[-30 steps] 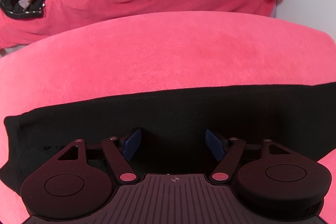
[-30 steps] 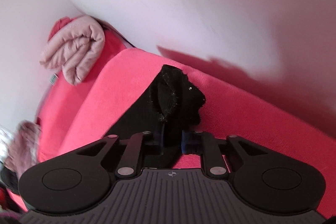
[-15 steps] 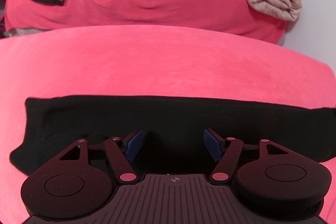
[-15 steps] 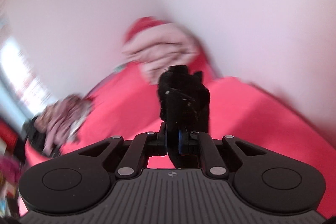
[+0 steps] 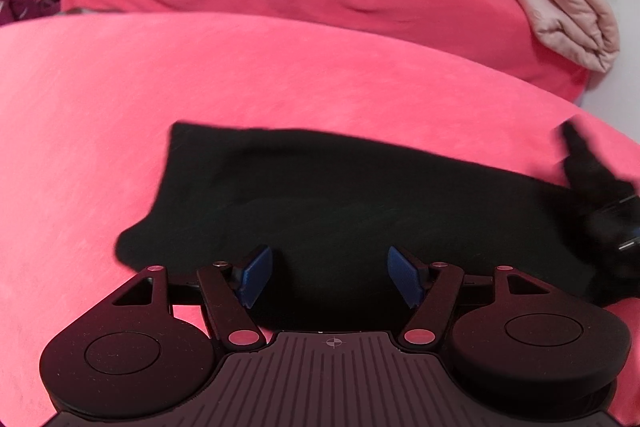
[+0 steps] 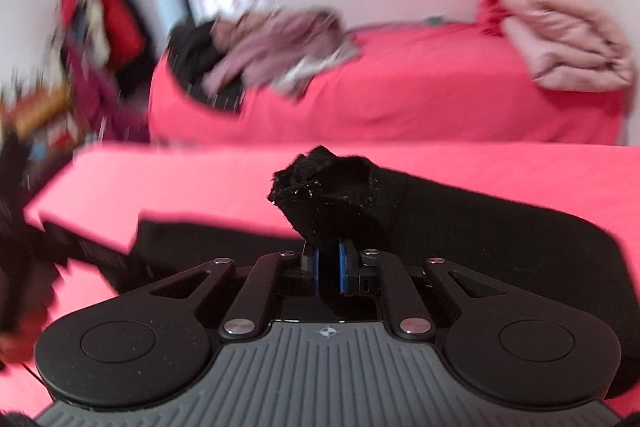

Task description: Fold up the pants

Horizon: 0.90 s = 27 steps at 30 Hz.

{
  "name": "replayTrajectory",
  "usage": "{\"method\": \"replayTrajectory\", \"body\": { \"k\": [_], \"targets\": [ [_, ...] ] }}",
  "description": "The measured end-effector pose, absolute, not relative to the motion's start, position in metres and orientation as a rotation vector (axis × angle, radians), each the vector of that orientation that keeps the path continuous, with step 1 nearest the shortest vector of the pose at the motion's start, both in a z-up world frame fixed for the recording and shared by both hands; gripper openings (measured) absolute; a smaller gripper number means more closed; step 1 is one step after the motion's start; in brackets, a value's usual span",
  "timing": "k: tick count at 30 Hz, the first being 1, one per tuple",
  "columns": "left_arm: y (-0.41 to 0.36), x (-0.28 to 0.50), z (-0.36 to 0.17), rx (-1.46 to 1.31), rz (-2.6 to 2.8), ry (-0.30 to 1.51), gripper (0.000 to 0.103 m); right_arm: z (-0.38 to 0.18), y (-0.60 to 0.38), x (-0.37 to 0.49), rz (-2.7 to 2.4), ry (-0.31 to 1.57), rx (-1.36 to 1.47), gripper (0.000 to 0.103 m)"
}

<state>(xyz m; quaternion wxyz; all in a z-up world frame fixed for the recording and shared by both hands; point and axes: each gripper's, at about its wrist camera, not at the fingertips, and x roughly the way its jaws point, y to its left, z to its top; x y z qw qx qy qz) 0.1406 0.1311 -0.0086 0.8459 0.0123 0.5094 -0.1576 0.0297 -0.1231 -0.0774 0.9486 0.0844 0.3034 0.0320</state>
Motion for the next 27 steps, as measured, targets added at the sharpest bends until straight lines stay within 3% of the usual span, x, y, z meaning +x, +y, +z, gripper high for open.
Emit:
{"method": "replayTrajectory", "body": {
  "k": [6,10,14,20,27],
  "targets": [
    [0.147,0.142,-0.007,-0.008,-0.344,1.069,0.103,-0.082,-0.106,0.05,0.047,0.659,0.155,0.013],
    [0.151,0.143,-0.003,-0.027,-0.349,1.068,0.103,-0.101,-0.089,0.052,0.08,0.727,0.059,0.026],
    [0.14,0.146,0.009,-0.019,-0.389,1.039,0.103,-0.071,-0.094,0.014,0.099,0.604,0.063,0.071],
    [0.082,0.155,0.031,0.026,-0.513,0.984,0.103,-0.053,-0.139,-0.069,-0.197,0.494,-0.001,0.072],
    [-0.014,0.156,0.02,0.098,-0.673,0.991,0.103,-0.084,-0.198,-0.093,-0.489,0.61,-0.001,0.068]
  ]
}}
